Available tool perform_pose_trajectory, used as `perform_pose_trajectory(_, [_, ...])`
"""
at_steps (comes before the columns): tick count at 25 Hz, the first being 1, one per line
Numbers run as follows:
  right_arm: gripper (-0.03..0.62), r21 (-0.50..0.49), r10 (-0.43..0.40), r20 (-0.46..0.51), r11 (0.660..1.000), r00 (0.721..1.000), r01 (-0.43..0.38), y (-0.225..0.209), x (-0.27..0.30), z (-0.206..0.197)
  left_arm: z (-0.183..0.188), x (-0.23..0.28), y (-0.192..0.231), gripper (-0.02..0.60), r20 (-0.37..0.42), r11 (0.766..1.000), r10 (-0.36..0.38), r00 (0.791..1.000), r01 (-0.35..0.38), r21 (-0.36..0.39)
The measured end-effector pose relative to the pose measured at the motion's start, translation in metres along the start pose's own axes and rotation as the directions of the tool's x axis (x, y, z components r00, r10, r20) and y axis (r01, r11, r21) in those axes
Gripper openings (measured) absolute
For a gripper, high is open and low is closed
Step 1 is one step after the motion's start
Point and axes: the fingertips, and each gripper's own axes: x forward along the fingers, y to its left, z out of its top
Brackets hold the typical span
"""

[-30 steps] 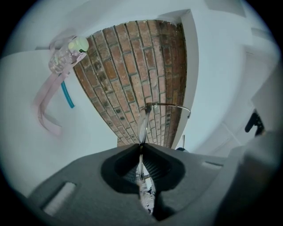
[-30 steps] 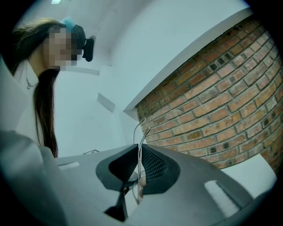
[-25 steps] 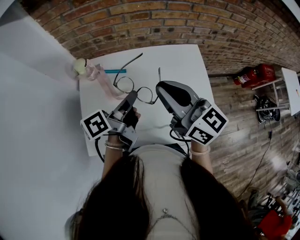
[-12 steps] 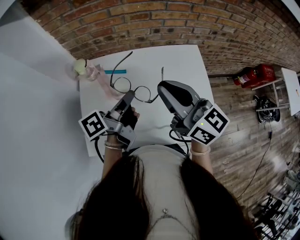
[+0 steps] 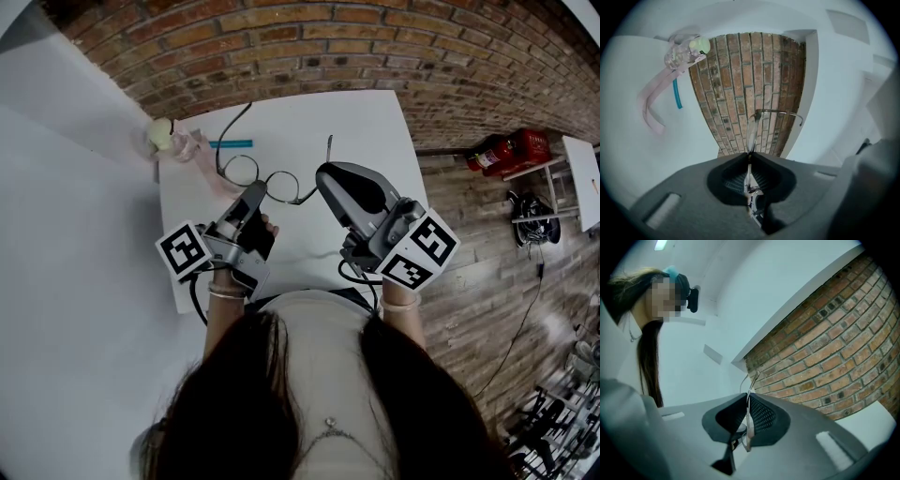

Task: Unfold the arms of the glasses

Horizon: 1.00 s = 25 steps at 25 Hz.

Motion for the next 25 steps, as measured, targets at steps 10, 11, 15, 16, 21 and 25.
perform_pose_trajectory(10, [0.029,-0.006,0.011,-0.001,1.000,1.000,-0.011,0.0028,0.0006,-0.0012,-0.0013,0.0006,0.0019,0.020,-0.009,1.000,0.009,1.000,-0.008,0.022])
perform_pose_trajectory(11, [0.035,-0.007,0.013,-0.003,1.000,1.000,-0.013,0.0032,0.0008,-0.0013,-0.0010,0.0004,0.0019,0.020,-0.009,1.000,0.010,1.000,-0.010,0.024])
perform_pose_trajectory(15, [0.054,-0.004,0.022,0.000,1.000,1.000,-0.022,0.0045,0.0008,-0.0012,-0.0006,0.0001,0.0010,0.020,-0.003,1.000,0.006,1.000,-0.006,0.021])
perform_pose_trajectory(16, [0.054,-0.004,0.022,0.002,1.000,1.000,-0.022,0.0050,0.0006,-0.0006,-0.0008,-0.0002,0.0008,0.020,-0.003,1.000,0.007,1.000,-0.007,0.021])
perform_pose_trajectory(21, [0.055,-0.004,0.023,0.008,1.000,1.000,-0.023,0.0055,-0.0007,0.0021,-0.0008,-0.0003,0.0008,0.020,-0.001,1.000,0.014,1.000,-0.014,0.025])
perform_pose_trajectory(25, [0.055,-0.004,0.020,0.015,1.000,1.000,-0.020,0.0057,-0.0027,0.0027,0.0003,-0.0014,0.0034,0.020,0.001,0.999,0.021,1.000,-0.022,0.031])
